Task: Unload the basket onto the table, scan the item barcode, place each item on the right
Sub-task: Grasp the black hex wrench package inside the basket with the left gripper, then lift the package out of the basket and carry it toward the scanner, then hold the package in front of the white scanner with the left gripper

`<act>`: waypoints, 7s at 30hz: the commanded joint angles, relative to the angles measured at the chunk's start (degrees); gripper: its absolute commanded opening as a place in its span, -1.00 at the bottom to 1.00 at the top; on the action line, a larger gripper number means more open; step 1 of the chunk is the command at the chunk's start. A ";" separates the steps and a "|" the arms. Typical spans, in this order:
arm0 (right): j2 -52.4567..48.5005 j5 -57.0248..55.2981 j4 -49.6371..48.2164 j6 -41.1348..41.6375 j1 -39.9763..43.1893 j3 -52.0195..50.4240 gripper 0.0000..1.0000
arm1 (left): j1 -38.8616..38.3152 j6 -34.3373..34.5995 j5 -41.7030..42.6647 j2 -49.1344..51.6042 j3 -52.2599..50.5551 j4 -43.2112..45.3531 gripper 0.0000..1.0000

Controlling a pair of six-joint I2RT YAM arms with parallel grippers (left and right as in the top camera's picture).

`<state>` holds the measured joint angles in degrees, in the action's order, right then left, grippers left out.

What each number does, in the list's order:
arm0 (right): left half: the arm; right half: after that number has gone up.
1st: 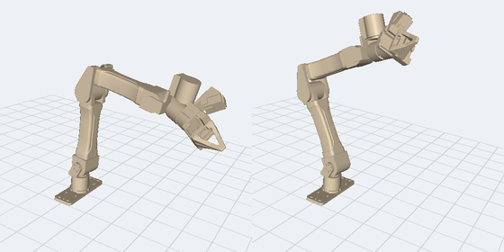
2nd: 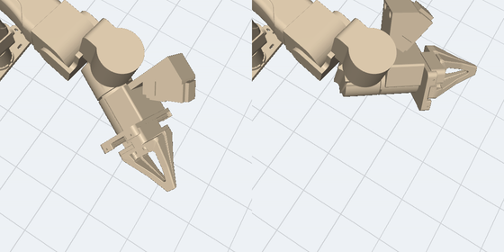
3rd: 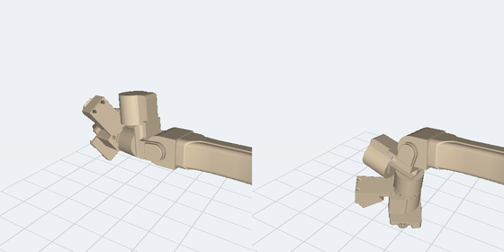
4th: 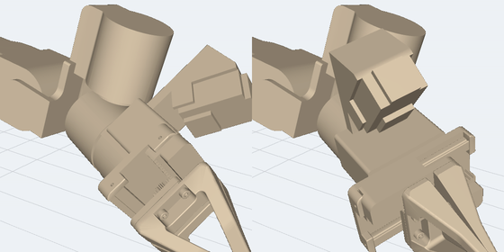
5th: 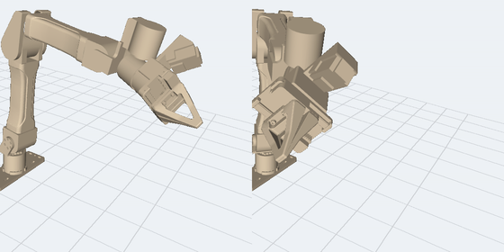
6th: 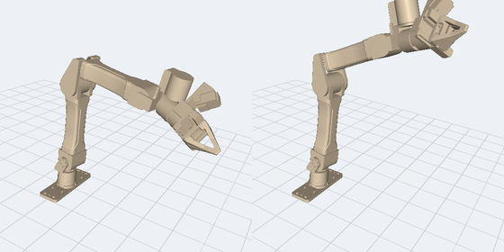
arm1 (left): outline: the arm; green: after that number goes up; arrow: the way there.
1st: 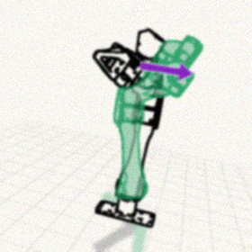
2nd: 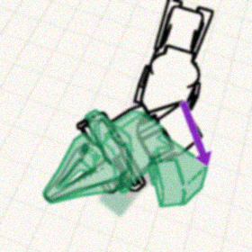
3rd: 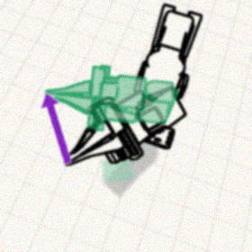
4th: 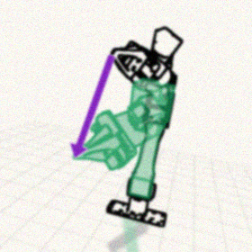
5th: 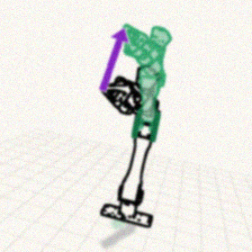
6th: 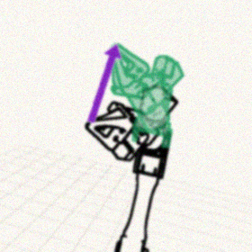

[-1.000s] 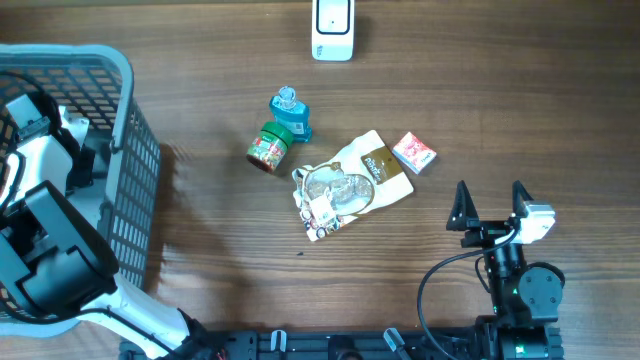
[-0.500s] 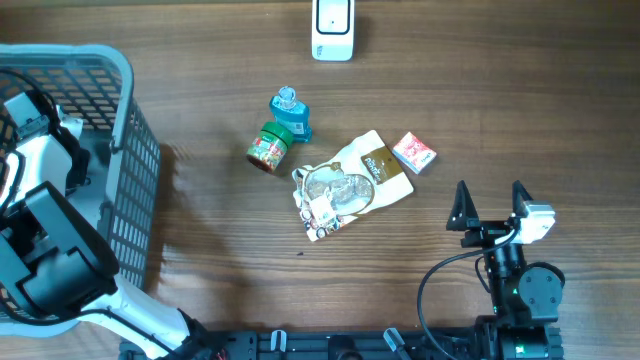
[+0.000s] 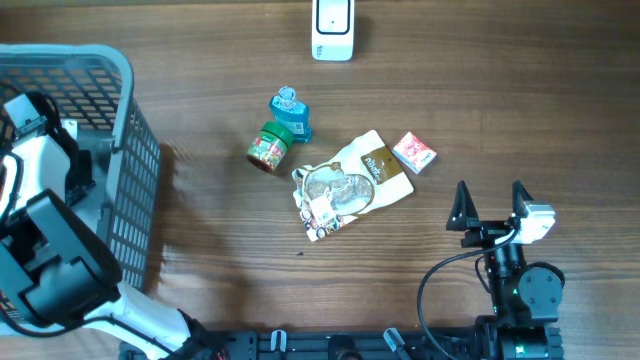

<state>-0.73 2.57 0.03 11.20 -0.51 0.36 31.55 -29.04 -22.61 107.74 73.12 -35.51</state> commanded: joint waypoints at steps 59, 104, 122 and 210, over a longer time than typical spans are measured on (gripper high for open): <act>0.31 0.55 -0.15 -0.66 -0.24 -0.07 1.00 | -11.13 32.02 112.91 -47.10 -0.57 7.21 -0.91; 0.31 0.55 -0.15 -0.66 -0.24 -0.07 1.00 | -38.38 46.64 64.78 -35.93 -0.57 35.85 -0.92; 0.31 0.55 -0.15 -0.68 -0.24 -0.07 1.00 | -51.08 44.44 35.50 -13.49 9.27 42.58 -0.92; 0.31 0.55 -0.15 -0.66 -0.24 -0.07 1.00 | -54.90 -9.77 9.92 28.48 43.89 18.08 -0.92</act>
<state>-0.73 2.57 0.03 11.20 -0.51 0.36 -23.88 -37.89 -12.19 134.69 115.92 -17.98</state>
